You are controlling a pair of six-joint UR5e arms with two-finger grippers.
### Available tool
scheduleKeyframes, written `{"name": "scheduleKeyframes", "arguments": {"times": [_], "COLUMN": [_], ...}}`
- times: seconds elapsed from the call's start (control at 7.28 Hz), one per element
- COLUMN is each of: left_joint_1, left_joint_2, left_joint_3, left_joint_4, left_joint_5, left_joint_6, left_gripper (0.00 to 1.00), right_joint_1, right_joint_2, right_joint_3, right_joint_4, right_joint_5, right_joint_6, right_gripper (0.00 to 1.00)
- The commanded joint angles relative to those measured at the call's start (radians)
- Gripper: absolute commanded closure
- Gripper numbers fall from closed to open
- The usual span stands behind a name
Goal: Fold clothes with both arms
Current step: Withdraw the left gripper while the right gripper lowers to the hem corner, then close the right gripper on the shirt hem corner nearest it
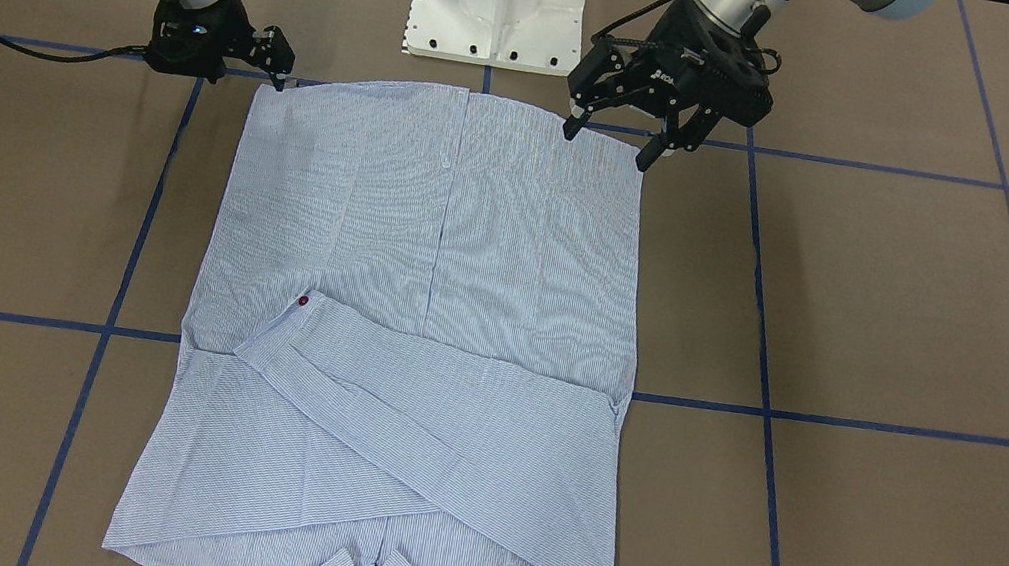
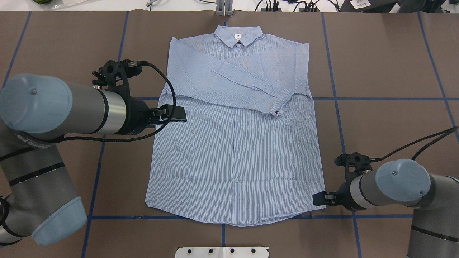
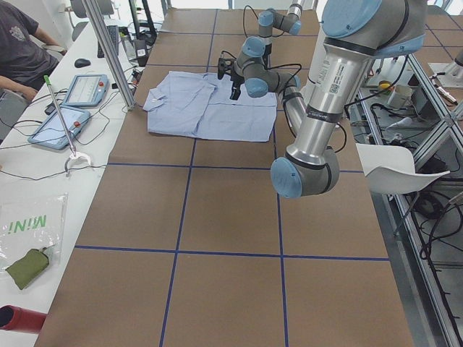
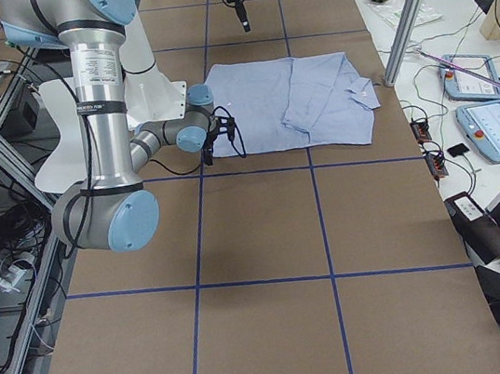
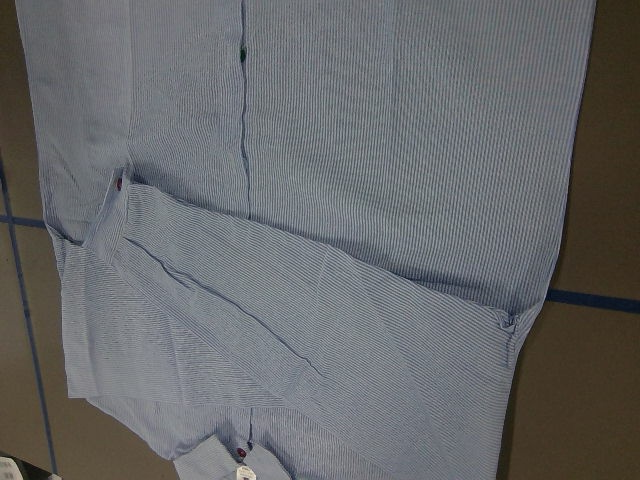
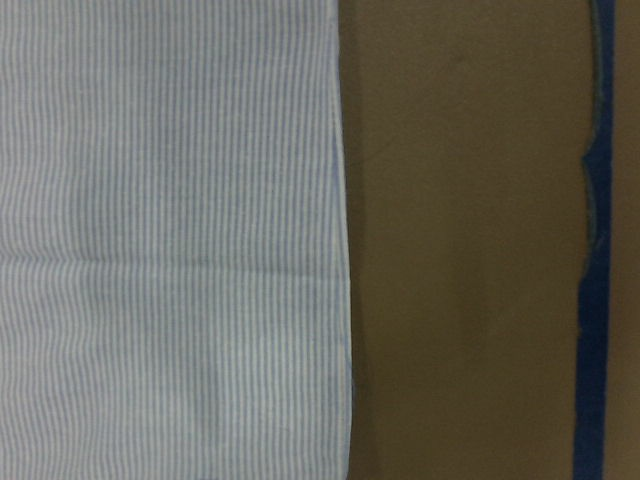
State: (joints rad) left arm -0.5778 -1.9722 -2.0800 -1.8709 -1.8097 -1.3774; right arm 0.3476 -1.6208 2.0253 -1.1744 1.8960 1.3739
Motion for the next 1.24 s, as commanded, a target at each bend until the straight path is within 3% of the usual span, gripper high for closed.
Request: {"name": "scheduleKeyframes", "arguments": {"times": [0.0, 0.14, 1.1], "left_joint_1": [0.004, 0.004, 0.003], "left_joint_2": [0.009, 0.009, 0.010], "left_joint_3": [0.001, 0.003, 0.008], "left_joint_4": [-0.002, -0.002, -0.002], "left_joint_5": [0.003, 0.001, 0.001], "left_joint_6": [-0.009, -0.008, -0.008], "left_gripper": [0.00, 0.00, 0.00], "right_joint_1": [0.004, 0.011, 0.047], "right_joint_2": [0.054, 0.056, 0.088], "right_joint_3": [-0.014, -0.025, -0.051], "right_joint_4": [-0.063, -0.070, -0.074], "right_joint_5": [0.008, 0.006, 0.014], "right_joint_6": [-0.004, -0.007, -0.023], "right_gripper": [0.17, 0.23, 0.30]}}
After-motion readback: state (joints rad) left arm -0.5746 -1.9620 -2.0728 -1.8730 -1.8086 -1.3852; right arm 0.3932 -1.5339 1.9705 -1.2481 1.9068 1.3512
